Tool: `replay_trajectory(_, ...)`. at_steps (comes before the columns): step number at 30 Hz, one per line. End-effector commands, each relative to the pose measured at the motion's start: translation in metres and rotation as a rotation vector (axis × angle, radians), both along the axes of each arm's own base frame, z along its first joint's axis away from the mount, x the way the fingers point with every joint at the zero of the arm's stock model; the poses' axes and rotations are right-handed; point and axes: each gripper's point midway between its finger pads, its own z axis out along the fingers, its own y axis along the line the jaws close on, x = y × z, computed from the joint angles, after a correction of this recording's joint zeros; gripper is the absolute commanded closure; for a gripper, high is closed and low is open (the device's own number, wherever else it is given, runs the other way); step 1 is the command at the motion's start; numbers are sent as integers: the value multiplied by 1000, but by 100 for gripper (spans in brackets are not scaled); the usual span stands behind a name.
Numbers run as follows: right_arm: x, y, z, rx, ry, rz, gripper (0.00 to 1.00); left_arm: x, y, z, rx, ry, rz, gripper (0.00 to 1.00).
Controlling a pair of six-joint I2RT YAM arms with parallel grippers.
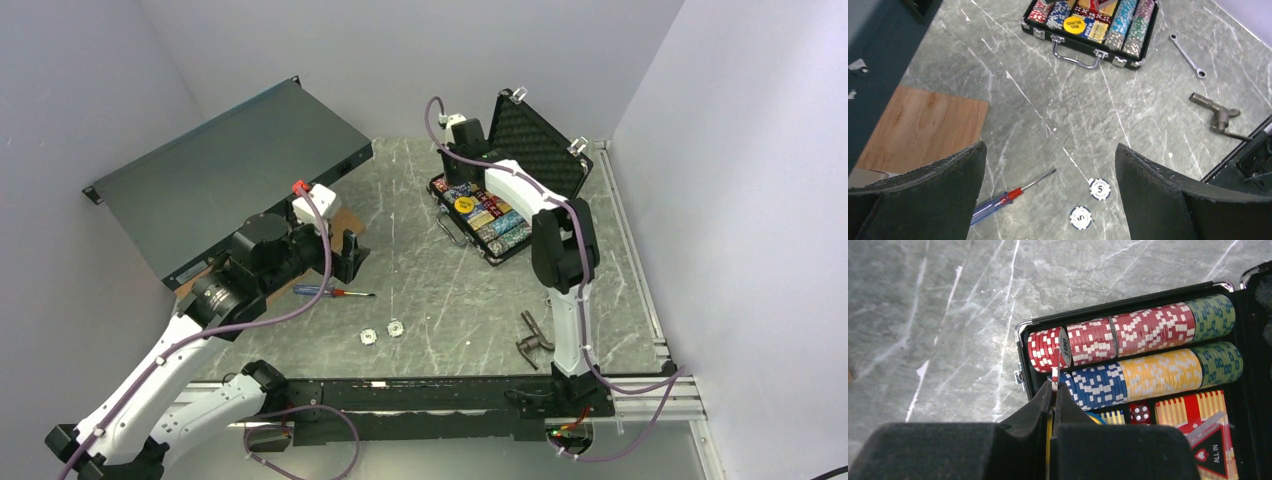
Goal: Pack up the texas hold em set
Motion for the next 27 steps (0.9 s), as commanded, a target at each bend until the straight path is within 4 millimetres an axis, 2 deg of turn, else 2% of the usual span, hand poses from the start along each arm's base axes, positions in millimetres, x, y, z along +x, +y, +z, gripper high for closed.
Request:
replay_trajectory(1, 7, -8, 5, -125, 19, 39, 100, -9, -5, 29, -55, -134, -77, 1)
replay_trajectory(8, 18, 3, -8, -133, 41, 77, 100, -16, -9, 30, -85, -139, -113, 1)
replay_trajectory(16, 21, 0, -31, -173, 62, 70, 100, -16, -10, 28, -83, -134, -117, 1)
replay_trajectory(17, 22, 0, -33, -182, 63, 72, 97, -16, -11, 28, -82, -134, -121, 1)
replay_trajectory(19, 24, 3, -36, -198, 67, 74, 83, -15, -13, 24, -77, -123, -130, 1)
replay_trajectory(21, 23, 4, -35, -216, 64, 73, 74, -14, -15, 21, -71, -111, -136, 0)
replay_trajectory(24, 22, 5, -26, -216, 38, 51, 65, -12, -16, 18, -62, -101, -134, 1)
replay_trajectory(27, 19, 6, -13, -185, 11, 33, 61, -12, -18, 16, -58, -93, -141, 1)
